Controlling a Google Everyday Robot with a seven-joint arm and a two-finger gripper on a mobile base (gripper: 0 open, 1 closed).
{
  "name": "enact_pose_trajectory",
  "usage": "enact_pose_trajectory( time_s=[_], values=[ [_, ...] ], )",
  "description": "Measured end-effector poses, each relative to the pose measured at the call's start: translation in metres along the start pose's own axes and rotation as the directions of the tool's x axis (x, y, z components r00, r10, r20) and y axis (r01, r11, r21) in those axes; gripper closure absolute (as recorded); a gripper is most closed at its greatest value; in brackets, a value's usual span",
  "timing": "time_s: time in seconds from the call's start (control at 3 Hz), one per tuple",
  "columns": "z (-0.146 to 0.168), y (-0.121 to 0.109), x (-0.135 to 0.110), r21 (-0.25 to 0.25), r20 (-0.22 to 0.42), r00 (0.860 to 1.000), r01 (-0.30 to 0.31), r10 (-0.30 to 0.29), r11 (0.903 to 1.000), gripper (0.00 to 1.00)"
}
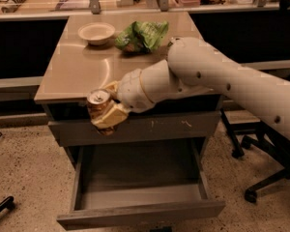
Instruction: Place orange can into middle drawer
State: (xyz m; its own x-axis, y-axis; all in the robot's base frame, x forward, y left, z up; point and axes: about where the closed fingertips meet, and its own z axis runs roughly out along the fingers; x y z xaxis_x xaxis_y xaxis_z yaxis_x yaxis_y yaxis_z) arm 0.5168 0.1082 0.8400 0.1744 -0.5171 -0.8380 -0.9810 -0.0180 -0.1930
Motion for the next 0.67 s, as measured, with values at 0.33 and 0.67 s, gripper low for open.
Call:
enact_pose_trajectory(
  time_s=[0.33, 0.67],
  values=[
    [0.012, 0.025, 0.043, 0.002, -0.037, 0.999, -0.001, 0.001, 1.0, 1.0],
    [0.024, 0.042, 0.09, 0.009, -0.054, 0.998, -0.024, 0.024, 0.9997, 1.0]
  ],
)
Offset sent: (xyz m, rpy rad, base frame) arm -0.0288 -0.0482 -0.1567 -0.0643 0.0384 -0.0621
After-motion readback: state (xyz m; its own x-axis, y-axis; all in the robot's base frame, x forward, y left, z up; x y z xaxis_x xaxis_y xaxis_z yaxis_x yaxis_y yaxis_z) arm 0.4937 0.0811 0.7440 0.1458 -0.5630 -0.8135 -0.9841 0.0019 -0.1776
